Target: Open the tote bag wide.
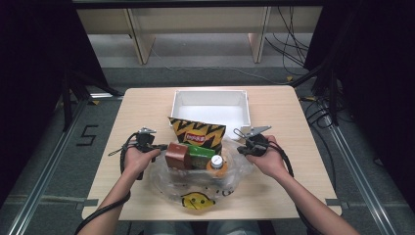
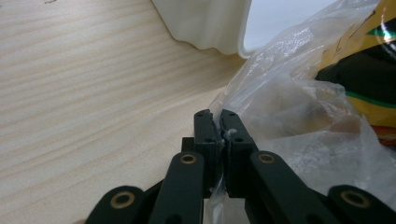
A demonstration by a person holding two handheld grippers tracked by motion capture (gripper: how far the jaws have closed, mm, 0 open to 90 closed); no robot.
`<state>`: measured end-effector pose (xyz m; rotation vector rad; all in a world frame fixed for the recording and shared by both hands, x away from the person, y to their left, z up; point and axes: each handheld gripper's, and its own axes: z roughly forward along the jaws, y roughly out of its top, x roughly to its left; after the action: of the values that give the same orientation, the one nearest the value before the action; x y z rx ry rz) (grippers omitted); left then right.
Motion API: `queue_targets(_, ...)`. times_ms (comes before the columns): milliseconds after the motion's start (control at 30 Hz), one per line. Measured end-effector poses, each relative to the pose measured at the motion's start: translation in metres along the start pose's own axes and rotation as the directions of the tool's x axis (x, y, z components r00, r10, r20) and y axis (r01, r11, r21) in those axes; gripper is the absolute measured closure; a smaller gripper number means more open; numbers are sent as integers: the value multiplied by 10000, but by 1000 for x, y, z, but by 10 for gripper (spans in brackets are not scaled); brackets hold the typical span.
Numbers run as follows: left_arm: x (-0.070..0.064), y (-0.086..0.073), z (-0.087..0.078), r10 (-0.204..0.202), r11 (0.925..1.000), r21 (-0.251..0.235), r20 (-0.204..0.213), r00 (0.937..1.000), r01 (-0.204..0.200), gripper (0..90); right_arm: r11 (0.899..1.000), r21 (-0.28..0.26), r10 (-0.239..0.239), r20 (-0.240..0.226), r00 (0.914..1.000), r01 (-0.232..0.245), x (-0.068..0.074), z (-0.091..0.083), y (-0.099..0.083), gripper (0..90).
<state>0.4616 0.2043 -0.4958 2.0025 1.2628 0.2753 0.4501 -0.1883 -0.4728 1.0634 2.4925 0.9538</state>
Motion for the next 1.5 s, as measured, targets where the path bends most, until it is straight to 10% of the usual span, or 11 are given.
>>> queue_targets(300,-1,-2,-4,54,9999,-153,-53,10000,-54,832,9995,-167,279,-94,9996,-281,1,-5,2,812)
queue_targets(767,-6,3,-21,-50,9934,-1150,-85,10000,40,721,9821,-1884,-29,-496,9988,-65,15,-72,21,634)
queue_targets(1133,-11,-2,-44,-10,9871,-1603,-161,9999,-16,656,9899,-1407,-420,-1800,9828,165,43,-92,-2,586)
queue_targets(1500,-25,-21,-64,519,9919,-1170,147,9985,-498,642,9994,-226,-320,-2044,9784,279,50,-60,-25,586)
